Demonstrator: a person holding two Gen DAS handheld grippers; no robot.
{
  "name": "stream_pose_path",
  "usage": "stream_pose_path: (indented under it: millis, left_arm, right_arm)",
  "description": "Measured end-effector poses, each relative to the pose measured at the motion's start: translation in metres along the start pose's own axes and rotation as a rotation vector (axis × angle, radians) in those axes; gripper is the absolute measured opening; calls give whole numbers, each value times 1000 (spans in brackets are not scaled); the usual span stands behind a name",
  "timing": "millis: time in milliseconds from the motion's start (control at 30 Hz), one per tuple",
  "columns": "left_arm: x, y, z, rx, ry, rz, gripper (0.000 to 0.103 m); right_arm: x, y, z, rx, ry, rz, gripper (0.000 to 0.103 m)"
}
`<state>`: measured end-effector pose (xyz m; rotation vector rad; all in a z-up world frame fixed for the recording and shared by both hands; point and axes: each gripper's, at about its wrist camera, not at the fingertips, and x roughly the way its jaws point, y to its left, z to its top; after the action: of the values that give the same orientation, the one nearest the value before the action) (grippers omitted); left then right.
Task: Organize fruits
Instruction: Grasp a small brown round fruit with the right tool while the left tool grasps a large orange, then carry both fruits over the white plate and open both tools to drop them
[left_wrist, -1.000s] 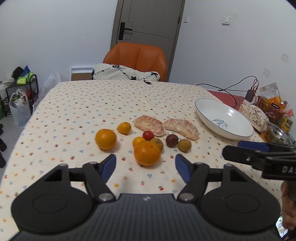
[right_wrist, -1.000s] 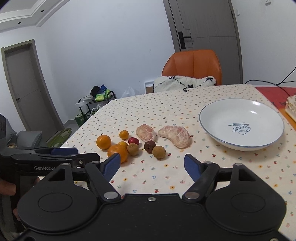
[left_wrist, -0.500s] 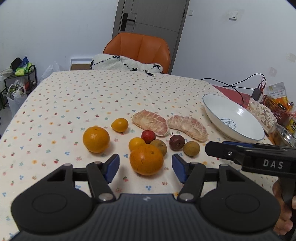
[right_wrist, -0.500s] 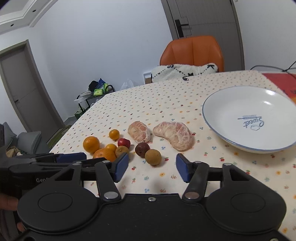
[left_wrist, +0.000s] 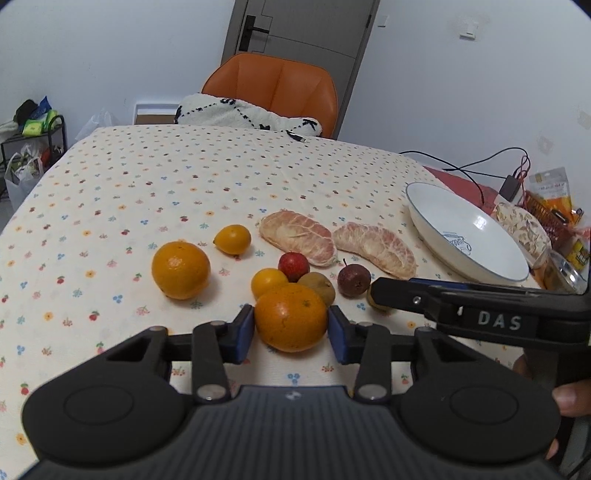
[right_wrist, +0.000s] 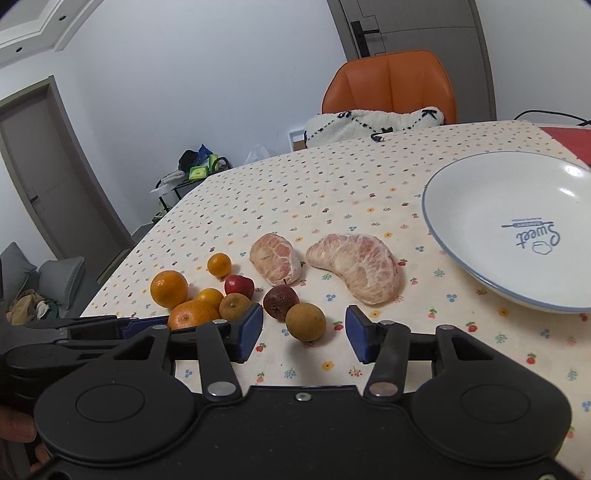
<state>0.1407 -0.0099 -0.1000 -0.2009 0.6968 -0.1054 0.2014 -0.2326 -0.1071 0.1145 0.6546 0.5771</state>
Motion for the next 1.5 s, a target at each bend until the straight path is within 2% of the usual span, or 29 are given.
stream_pose_path:
  millis: [67, 133, 233, 600, 1000, 1500]
  left_arm:
    - [-3, 2, -1, -5, -5, 9, 41]
    - [-6, 3, -1, -7, -11, 11, 41]
    - [-10, 3, 0, -8, -21, 8, 41]
    - [-22, -20, 17, 28, -77, -42, 40]
    - [-14, -64, 29, 90, -102, -102, 40]
    - [9, -118, 39, 166, -103, -132, 40]
  right_arm:
    - [3, 0, 1, -6, 6, 0, 46]
    - [7, 2, 1, -17, 17, 4, 35]
    - [12, 1, 0, -14, 28, -5, 25]
    - [-18, -2, 2, 4, -50, -9, 24]
    - [-58, -30, 6, 45, -135, -71, 24]
    - [-89, -70, 2, 88, -215, -173, 24]
